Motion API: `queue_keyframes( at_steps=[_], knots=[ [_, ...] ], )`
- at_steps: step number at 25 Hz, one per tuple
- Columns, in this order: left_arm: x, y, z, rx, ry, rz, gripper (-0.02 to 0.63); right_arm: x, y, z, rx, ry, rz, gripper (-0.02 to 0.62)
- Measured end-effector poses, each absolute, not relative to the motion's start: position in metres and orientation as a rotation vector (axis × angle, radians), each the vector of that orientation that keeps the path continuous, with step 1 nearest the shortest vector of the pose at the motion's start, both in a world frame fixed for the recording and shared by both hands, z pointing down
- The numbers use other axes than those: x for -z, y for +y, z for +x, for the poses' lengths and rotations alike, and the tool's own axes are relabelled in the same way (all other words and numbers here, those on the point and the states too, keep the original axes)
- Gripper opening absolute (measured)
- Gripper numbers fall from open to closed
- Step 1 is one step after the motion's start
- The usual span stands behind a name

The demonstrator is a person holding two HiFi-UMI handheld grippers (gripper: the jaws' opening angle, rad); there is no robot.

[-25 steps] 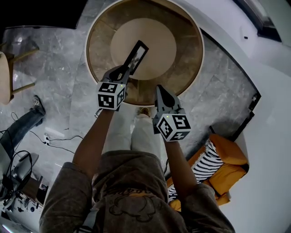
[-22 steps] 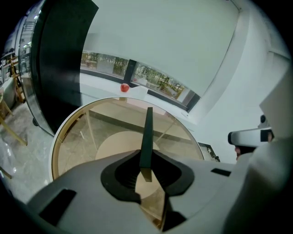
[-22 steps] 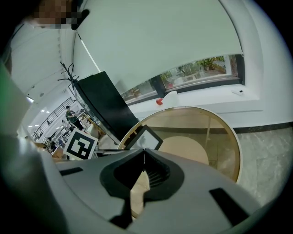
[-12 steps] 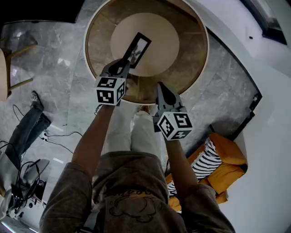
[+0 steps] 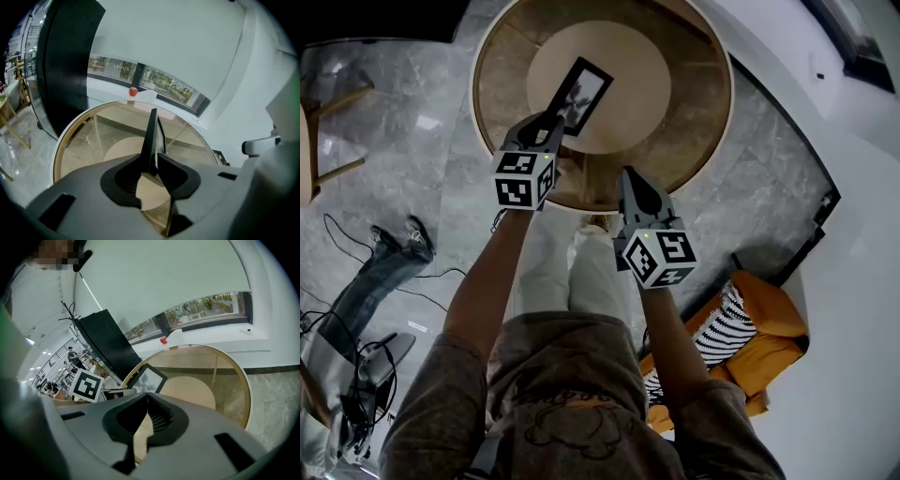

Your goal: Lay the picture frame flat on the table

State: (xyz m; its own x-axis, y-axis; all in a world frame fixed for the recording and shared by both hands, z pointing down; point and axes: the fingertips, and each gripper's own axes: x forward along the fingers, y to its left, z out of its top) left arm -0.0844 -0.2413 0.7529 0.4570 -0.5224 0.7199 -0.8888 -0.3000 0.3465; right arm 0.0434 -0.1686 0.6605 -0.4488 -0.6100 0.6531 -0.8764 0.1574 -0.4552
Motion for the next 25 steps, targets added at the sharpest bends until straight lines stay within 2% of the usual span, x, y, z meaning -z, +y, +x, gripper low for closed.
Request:
queue_keyframes(
  at_steps=[25],
  knots=[
    [-0.775,-0.251,-0.093,-0.544,-1.203,1.953,0.169,-0.677,-0.167,0.038,-1.213,-2.121,1.419,0.018]
  ],
)
